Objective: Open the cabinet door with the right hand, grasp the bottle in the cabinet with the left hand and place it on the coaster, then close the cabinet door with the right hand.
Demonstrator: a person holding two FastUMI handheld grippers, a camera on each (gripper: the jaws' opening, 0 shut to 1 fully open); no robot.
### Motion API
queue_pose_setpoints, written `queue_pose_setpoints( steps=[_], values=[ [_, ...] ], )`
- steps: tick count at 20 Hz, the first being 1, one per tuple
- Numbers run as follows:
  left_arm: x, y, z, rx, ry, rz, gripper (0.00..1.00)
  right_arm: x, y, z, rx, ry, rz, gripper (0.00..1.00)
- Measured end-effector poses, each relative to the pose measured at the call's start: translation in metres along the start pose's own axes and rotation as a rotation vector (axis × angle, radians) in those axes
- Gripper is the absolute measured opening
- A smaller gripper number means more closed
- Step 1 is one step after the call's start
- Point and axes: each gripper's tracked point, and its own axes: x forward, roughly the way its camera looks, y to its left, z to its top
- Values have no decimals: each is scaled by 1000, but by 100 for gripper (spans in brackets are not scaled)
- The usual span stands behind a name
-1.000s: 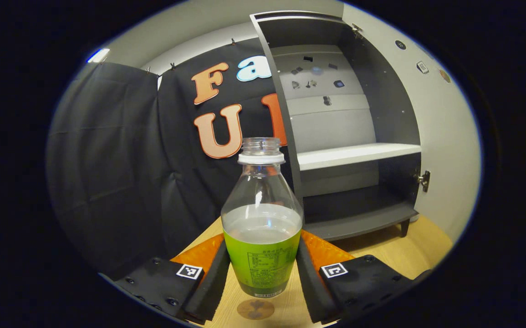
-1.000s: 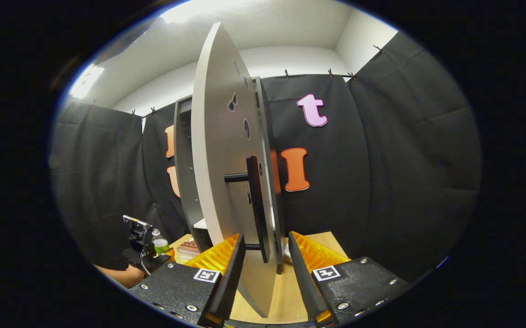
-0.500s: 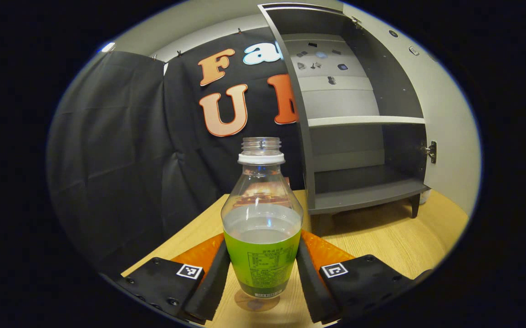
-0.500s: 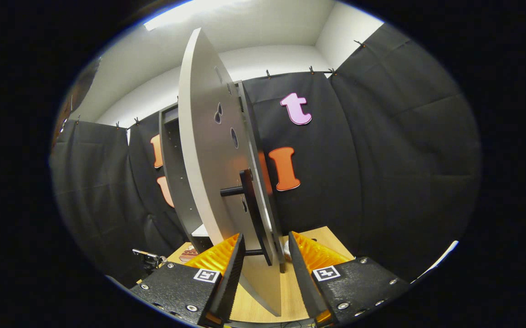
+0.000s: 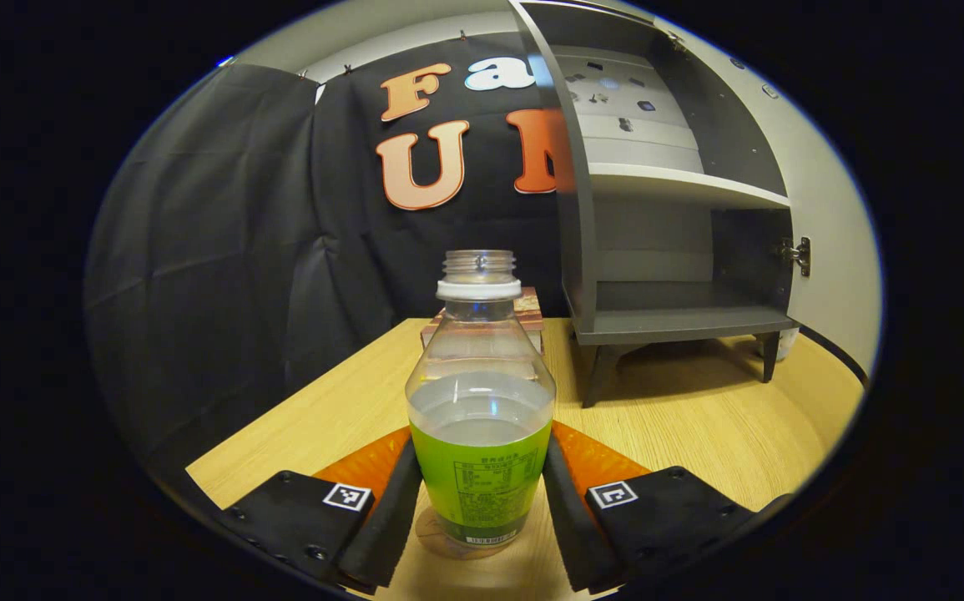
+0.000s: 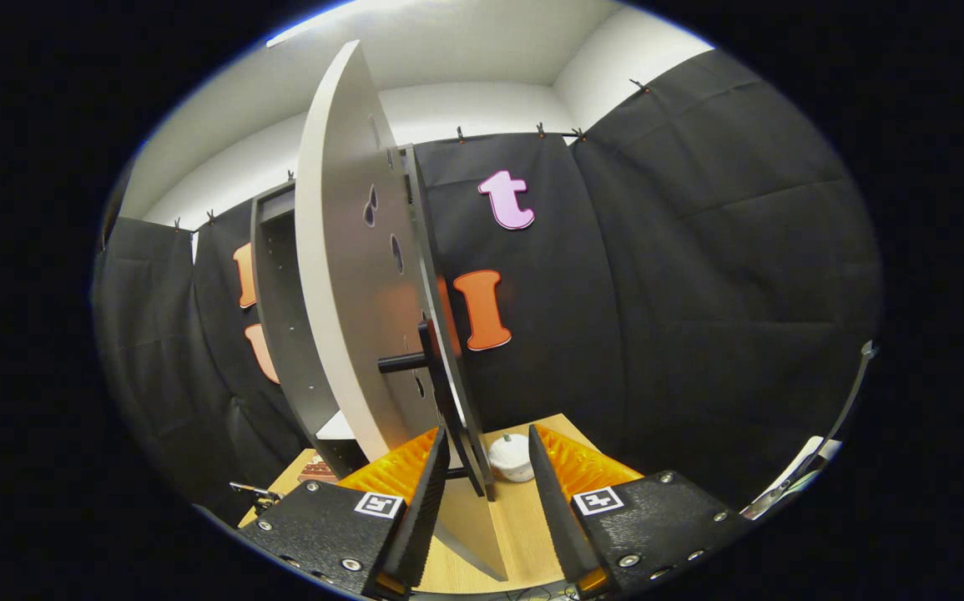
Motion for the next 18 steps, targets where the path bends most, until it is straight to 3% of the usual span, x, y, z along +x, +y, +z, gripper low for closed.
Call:
queue_pose_setpoints(
  steps=[7,18],
  values=[
    [0,3,-16,-14,-10,0,80,3,-2,2,-35,10,-35,60],
    [-1,18,-25,11,26,-8,84,6,-1,-1,-10,7,-2,60]
  ],
)
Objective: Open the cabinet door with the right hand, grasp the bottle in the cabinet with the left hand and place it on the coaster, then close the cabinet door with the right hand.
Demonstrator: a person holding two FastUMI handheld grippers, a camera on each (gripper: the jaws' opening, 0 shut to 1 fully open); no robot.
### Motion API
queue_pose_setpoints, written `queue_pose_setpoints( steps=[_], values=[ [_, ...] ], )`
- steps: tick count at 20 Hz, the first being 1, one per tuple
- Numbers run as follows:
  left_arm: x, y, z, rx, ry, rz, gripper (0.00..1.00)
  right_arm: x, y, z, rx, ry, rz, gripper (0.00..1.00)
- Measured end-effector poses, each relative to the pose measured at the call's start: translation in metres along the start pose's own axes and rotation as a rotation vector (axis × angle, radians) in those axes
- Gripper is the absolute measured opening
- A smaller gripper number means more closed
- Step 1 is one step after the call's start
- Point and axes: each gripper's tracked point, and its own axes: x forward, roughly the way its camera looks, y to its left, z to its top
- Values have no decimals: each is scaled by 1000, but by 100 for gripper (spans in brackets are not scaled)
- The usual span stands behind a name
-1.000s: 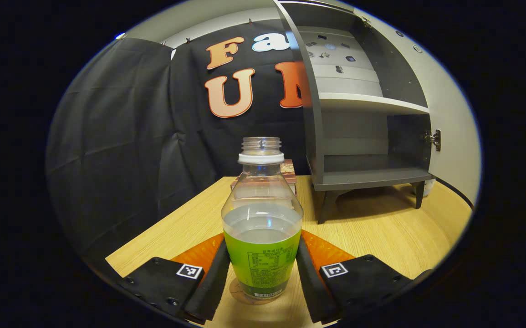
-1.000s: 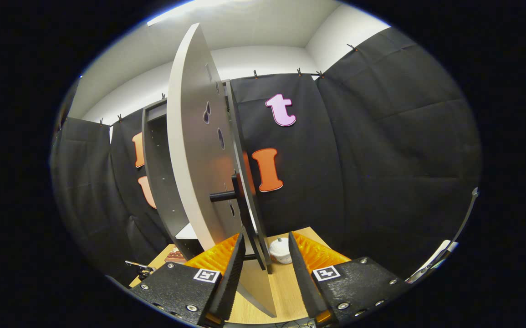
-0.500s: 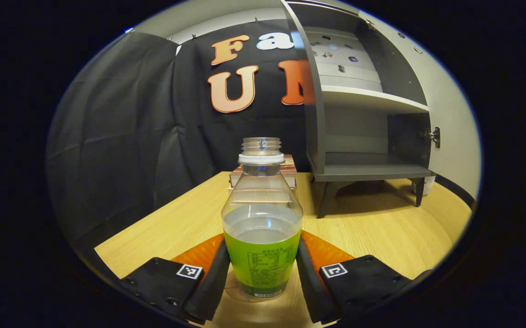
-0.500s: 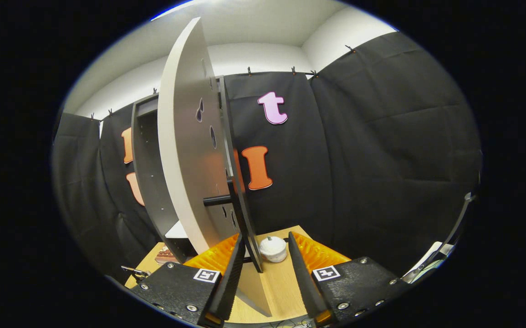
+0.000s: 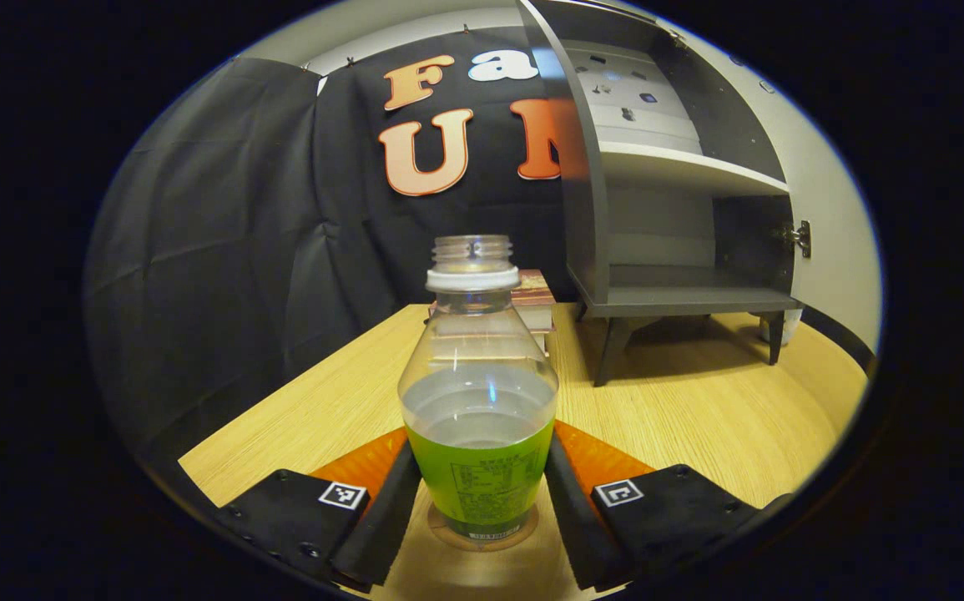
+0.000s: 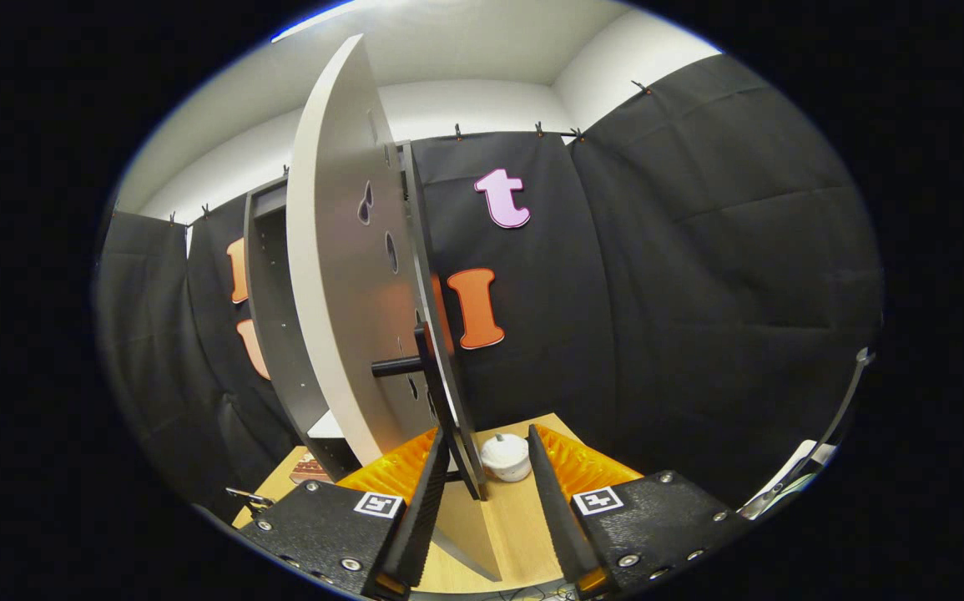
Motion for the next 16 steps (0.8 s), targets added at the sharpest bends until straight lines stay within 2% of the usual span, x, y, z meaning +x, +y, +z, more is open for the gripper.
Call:
queue_pose_setpoints(
  steps=[3,5,6,7,12,15,16],
  values=[
    [-6,-3,8,13,-4,-21,99,0,0,2,-8,-10,19,60],
    [-12,-1,18,28,-9,-19,99,-3,3,-1,-1,-8,48,60],
    [-16,1,24,28,-15,-10,98,-6,4,-4,3,-6,66,65],
    [-20,5,29,24,-20,1,98,-9,5,-5,11,-7,84,60],
    [-46,13,60,23,-41,29,98,-20,-4,2,46,-47,156,60],
    [-62,13,81,38,-62,35,98,-21,-22,5,65,-76,167,60],
    [-66,12,89,42,-69,38,97,-21,-19,3,90,-71,195,60]
  ],
)
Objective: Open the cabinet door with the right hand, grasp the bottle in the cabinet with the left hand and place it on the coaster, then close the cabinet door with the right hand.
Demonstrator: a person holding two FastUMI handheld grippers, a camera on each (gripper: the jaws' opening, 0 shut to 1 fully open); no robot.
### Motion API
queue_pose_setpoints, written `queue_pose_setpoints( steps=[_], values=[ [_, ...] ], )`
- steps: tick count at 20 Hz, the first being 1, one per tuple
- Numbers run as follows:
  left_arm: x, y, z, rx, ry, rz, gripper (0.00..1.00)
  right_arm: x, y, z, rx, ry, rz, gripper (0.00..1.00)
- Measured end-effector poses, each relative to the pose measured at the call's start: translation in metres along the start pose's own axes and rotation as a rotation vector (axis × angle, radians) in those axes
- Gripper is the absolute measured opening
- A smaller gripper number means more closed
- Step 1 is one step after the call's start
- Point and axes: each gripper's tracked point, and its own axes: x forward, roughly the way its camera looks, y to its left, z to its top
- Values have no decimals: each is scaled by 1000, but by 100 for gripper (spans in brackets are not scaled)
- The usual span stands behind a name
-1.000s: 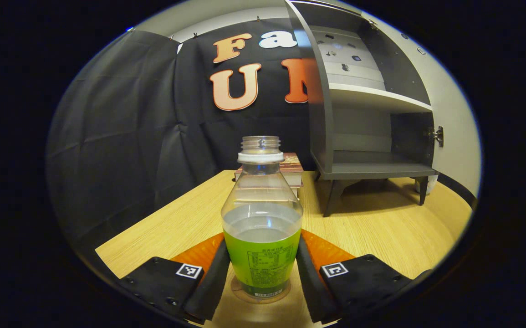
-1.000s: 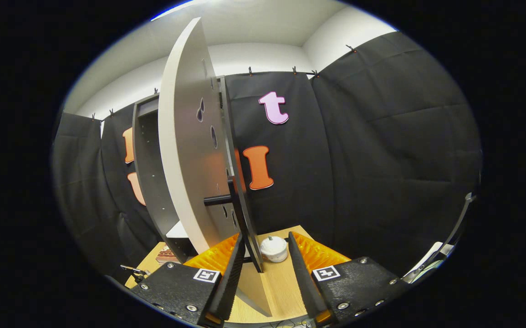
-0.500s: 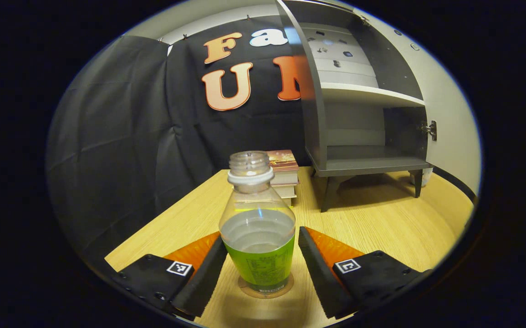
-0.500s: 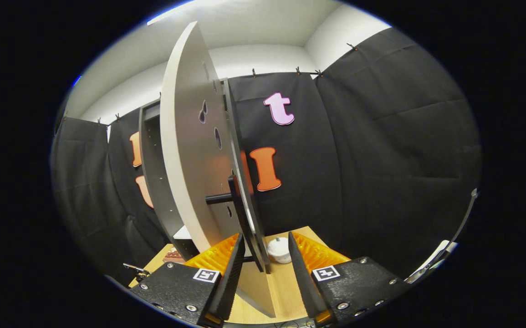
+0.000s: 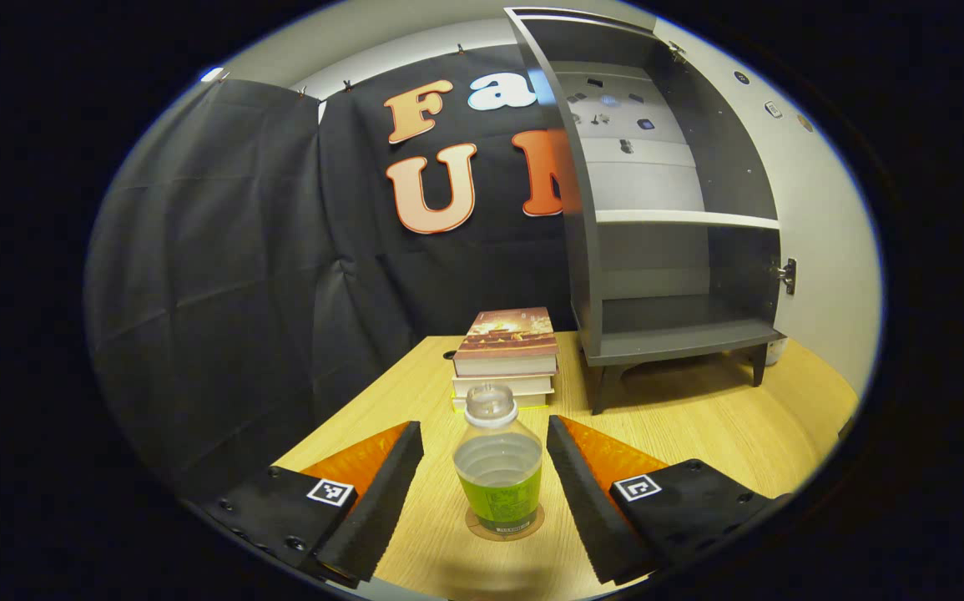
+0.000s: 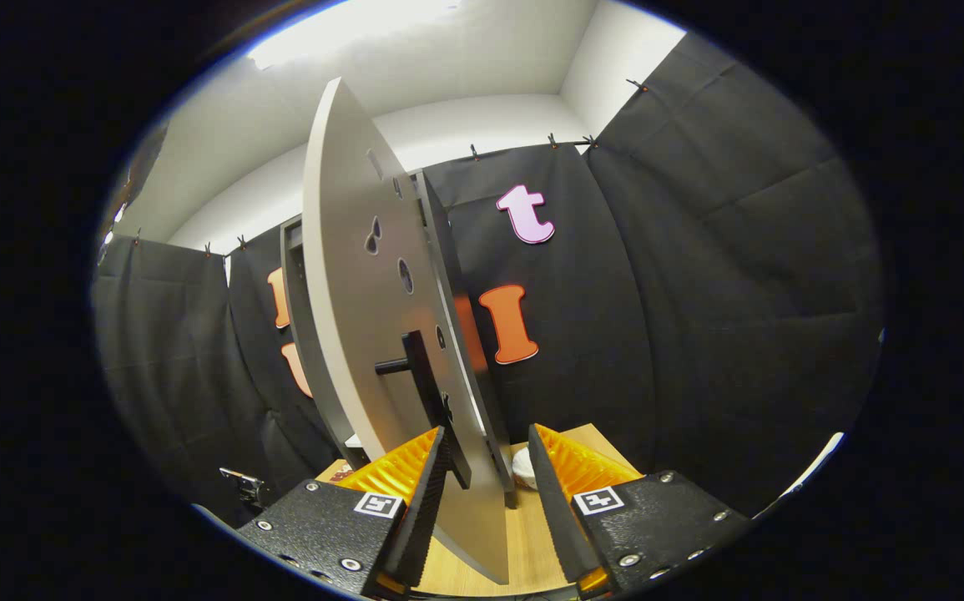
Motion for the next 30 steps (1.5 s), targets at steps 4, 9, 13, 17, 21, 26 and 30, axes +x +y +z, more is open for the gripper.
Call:
queue_pose_setpoints(
  steps=[4,9,13,17,21,26,30],
  values=[
    [-14,-11,37,10,-41,-10,98,6,19,-4,70,19,148,61],
    [-34,-20,82,44,-107,-14,97,14,29,-6,43,19,251,61],
    [-45,-30,110,60,-145,-30,97,18,26,-5,41,6,291,61],
    [-47,-35,136,119,-162,-36,97,19,35,-10,7,3,359,61],
    [-49,-45,167,178,-201,-52,97,20,49,-16,-6,6,410,61],
    [-49,-68,198,181,-238,-121,100,21,94,-34,-45,31,505,61],
    [-46,-67,215,106,-251,-146,98,35,127,-37,-66,48,558,61]
  ],
)
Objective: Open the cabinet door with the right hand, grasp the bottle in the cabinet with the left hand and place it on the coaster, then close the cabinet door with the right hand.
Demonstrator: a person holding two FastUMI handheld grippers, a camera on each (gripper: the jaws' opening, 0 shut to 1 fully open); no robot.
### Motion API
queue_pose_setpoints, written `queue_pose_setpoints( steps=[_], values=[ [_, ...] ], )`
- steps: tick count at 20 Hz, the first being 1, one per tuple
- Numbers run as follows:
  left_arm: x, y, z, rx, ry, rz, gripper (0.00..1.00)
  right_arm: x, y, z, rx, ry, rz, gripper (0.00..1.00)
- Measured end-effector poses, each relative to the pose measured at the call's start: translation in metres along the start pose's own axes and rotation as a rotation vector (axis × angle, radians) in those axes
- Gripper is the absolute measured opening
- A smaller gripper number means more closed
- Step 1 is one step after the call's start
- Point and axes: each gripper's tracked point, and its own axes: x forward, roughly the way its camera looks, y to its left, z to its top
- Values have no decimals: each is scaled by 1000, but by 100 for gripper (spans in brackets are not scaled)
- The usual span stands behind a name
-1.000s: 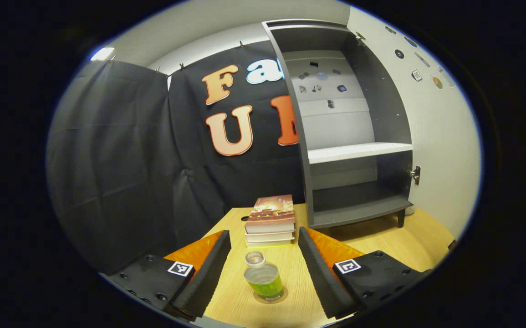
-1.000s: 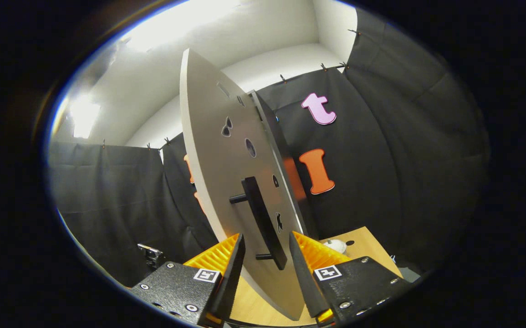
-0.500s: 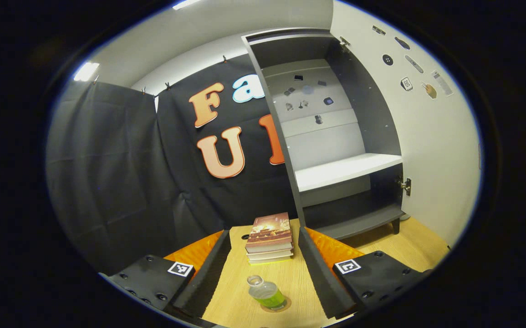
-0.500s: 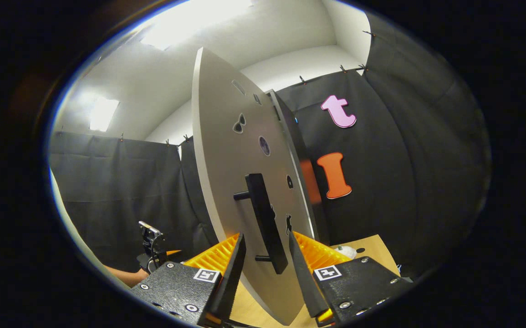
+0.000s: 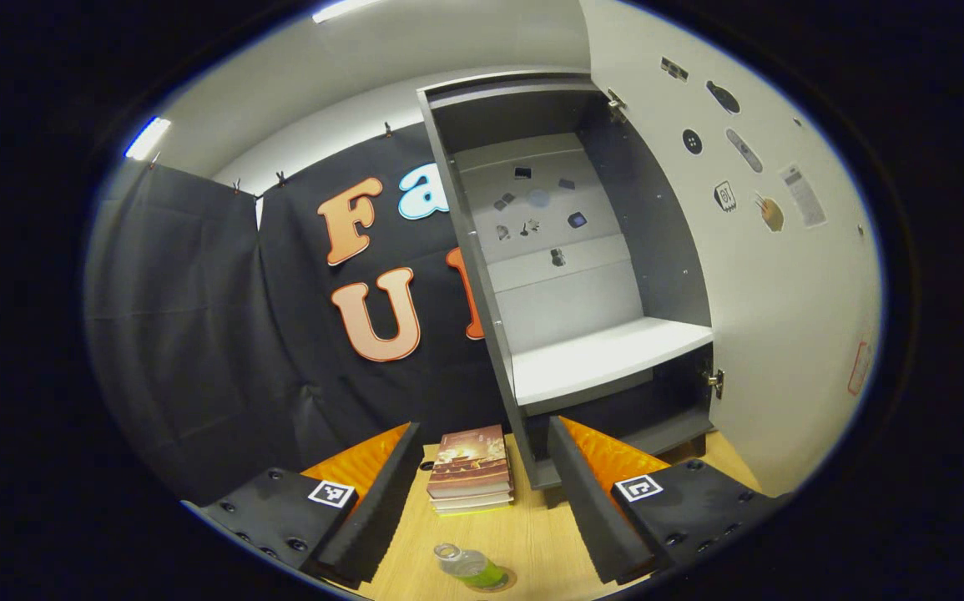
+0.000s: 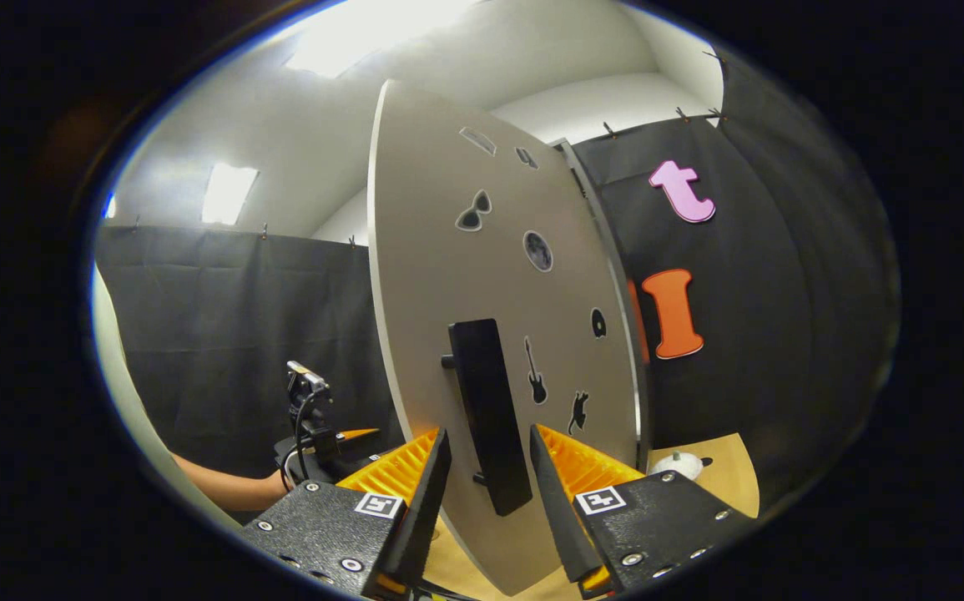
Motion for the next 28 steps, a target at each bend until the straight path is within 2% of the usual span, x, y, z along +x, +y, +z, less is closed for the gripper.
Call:
queue_pose_setpoints(
  steps=[4,6,9,13,18,21,24,25,28],
  values=[
    [7,29,11,-42,-28,33,100,18,18,-6,-59,0,32,62],
    [10,42,14,-57,-38,48,98,30,25,-14,-61,18,47,62],
    [12,69,23,-63,-65,101,99,47,20,-20,-62,26,61,62],
    [24,95,40,-102,-107,121,97,58,20,-32,-66,16,69,63],
    [39,126,38,-139,-133,135,99,78,23,-42,-83,42,85,71],
    [48,149,29,-145,-135,151,97,100,19,-48,-99,53,60,72],
    [58,172,19,-162,-130,162,99,121,10,-49,-89,65,35,72],
    [60,180,14,-166,-126,167,95,129,10,-52,-87,75,30,74],
    [69,200,9,-167,-130,181,98,149,13,-59,-130,81,1,76]
  ],
)
